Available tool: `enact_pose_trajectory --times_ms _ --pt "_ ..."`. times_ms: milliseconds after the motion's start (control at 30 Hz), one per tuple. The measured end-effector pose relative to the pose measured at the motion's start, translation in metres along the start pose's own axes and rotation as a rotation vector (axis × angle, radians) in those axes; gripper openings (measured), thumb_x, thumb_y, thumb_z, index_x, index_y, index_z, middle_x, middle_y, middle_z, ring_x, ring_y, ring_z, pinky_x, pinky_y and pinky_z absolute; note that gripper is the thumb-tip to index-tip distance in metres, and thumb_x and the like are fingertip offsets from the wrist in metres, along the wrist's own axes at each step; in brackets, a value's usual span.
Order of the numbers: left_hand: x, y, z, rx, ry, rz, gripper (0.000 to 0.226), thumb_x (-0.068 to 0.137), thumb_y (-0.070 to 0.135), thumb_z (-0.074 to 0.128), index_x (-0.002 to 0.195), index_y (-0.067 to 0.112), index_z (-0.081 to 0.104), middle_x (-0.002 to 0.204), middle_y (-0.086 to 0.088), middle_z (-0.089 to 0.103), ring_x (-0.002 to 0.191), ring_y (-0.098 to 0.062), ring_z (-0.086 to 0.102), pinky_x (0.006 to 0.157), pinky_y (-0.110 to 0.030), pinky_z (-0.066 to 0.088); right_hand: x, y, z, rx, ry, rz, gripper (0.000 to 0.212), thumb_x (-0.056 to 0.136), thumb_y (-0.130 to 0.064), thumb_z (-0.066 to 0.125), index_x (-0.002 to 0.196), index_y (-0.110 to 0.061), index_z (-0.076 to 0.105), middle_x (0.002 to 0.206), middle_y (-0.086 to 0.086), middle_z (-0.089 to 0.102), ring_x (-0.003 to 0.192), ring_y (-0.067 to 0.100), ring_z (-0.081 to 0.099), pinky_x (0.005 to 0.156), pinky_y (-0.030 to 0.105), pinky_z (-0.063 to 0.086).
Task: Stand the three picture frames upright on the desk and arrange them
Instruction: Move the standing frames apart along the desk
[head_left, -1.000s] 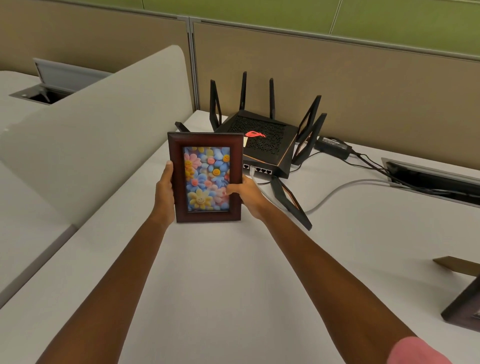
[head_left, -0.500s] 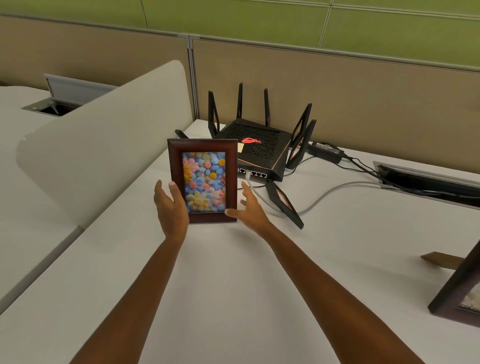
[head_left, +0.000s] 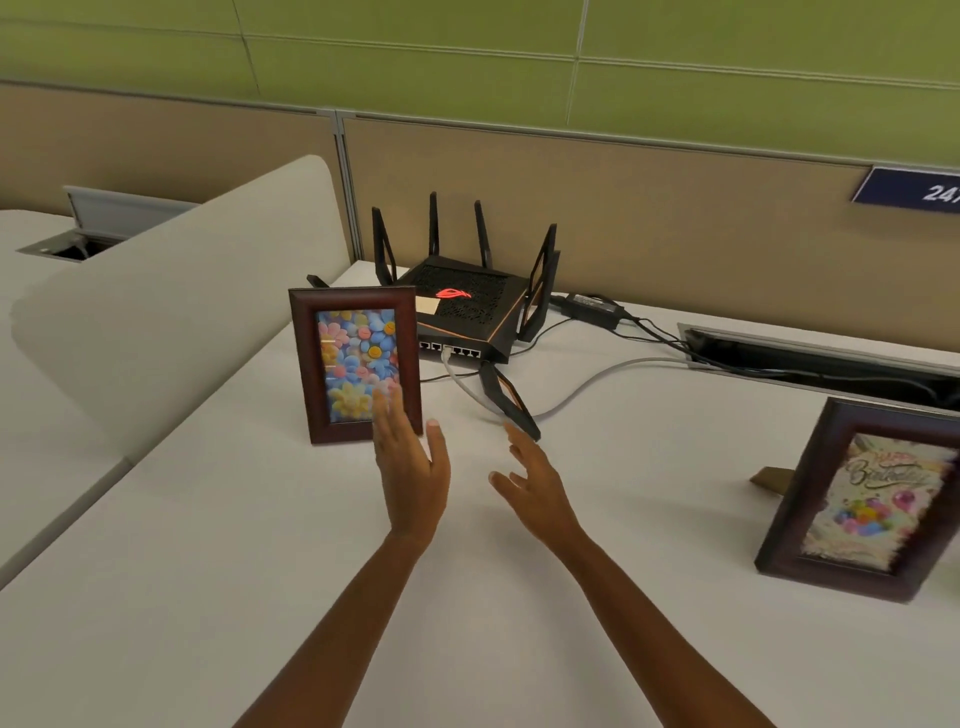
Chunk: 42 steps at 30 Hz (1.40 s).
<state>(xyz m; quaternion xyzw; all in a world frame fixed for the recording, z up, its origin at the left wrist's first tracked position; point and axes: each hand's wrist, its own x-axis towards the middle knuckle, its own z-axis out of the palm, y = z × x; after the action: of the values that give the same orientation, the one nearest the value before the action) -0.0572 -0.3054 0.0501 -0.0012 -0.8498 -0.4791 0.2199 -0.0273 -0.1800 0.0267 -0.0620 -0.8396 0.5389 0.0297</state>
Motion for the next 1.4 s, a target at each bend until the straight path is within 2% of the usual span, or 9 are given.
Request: enact_pose_trajectory --times_ms 200,267,467,700,900,1000,1167,1300,1400 --pt "-0.055 0.034 0.033 -0.03 -0.203 0.045 0.049 0.092 0.013 0.044 0.139 0.008 0.027 0.153 -0.013 0.02 0.14 -0.027 0.024 0.112 -0.042 0.028 -0.054 0.026 -0.058 0.038 0.107 0.001 0.047 0.092 -0.019 0.049 0.136 -0.019 0.034 0.146 0.002 0.037 0.13 0.014 0.037 0.081 -0.008 0.03" --pt "-0.075 0.045 0.044 -0.046 -0.277 0.047 0.049 0.092 0.013 0.043 0.139 0.008 0.027 0.152 -0.012 0.023 0.14 -0.026 0.025 0.112 -0.038 0.027 -0.072 0.035 -0.079 0.04 0.142 0.008 0.043 0.092 -0.019 0.048 0.134 -0.019 0.038 0.143 0.002 0.041 0.129 0.014 0.039 0.078 -0.012 0.03" --pt "-0.129 0.076 0.075 -0.127 -0.474 0.106 0.051 0.092 0.011 0.044 0.14 0.011 0.024 0.152 -0.008 0.026 0.14 -0.02 0.027 0.112 -0.032 0.027 -0.12 0.063 -0.134 0.075 0.256 0.041 0.037 0.093 -0.015 0.046 0.129 -0.018 0.045 0.137 0.0 0.049 0.124 0.012 0.045 0.102 0.021 0.032" --pt "-0.173 0.106 0.111 -0.203 -0.664 0.072 0.045 0.093 0.012 0.044 0.137 0.013 0.032 0.147 -0.004 0.036 0.134 -0.017 0.036 0.106 -0.021 0.029 -0.161 0.093 -0.192 0.092 0.483 0.081 0.031 0.093 -0.012 0.043 0.123 -0.007 0.053 0.125 0.008 0.058 0.113 0.016 0.051 0.094 0.025 0.04" --pt "-0.187 0.132 0.137 -0.262 -0.76 -0.096 0.044 0.095 0.015 0.042 0.137 0.012 0.031 0.144 -0.009 0.039 0.13 -0.023 0.04 0.104 -0.025 0.032 -0.184 0.116 -0.238 0.078 0.72 0.153 0.026 0.094 -0.014 0.043 0.114 -0.005 0.057 0.119 0.017 0.062 0.111 0.032 0.056 0.098 0.045 0.046" --pt "-0.183 0.148 0.148 -0.294 -0.759 -0.169 0.04 0.095 0.019 0.04 0.135 0.014 0.034 0.14 -0.012 0.045 0.127 -0.024 0.044 0.098 -0.025 0.034 -0.183 0.122 -0.262 0.086 0.809 0.158 0.029 0.093 -0.011 0.045 0.12 -0.002 0.052 0.124 0.019 0.057 0.113 0.032 0.053 0.094 0.038 0.044" --pt "-0.168 0.171 0.164 -0.373 -0.791 -0.208 0.04 0.097 0.025 0.034 0.134 0.011 0.037 0.141 -0.012 0.043 0.129 -0.026 0.041 0.107 -0.035 0.034 -0.166 0.127 -0.299 0.136 0.687 0.202 0.04 0.091 -0.019 0.05 0.13 -0.008 0.043 0.131 0.018 0.052 0.119 0.03 0.05 0.091 0.03 0.038" --pt "-0.163 0.184 0.17 -0.523 -0.85 -0.254 0.037 0.097 0.029 0.029 0.125 0.012 0.045 0.127 -0.011 0.054 0.114 -0.02 0.051 0.093 -0.027 0.042 -0.145 0.13 -0.32 0.148 0.448 0.234 0.049 0.091 -0.025 0.05 0.135 -0.011 0.034 0.127 0.018 0.055 0.113 0.026 0.054 0.088 0.029 0.041" --pt "-0.161 0.189 0.176 -0.556 -0.871 -0.26 0.038 0.097 0.032 0.028 0.128 0.016 0.044 0.119 -0.001 0.052 0.112 -0.017 0.049 0.094 -0.028 0.04 -0.133 0.129 -0.328 0.249 0.293 0.223 0.041 0.09 -0.026 0.05 0.128 -0.013 0.041 0.126 0.012 0.056 0.105 0.019 0.055 0.088 0.031 0.047"
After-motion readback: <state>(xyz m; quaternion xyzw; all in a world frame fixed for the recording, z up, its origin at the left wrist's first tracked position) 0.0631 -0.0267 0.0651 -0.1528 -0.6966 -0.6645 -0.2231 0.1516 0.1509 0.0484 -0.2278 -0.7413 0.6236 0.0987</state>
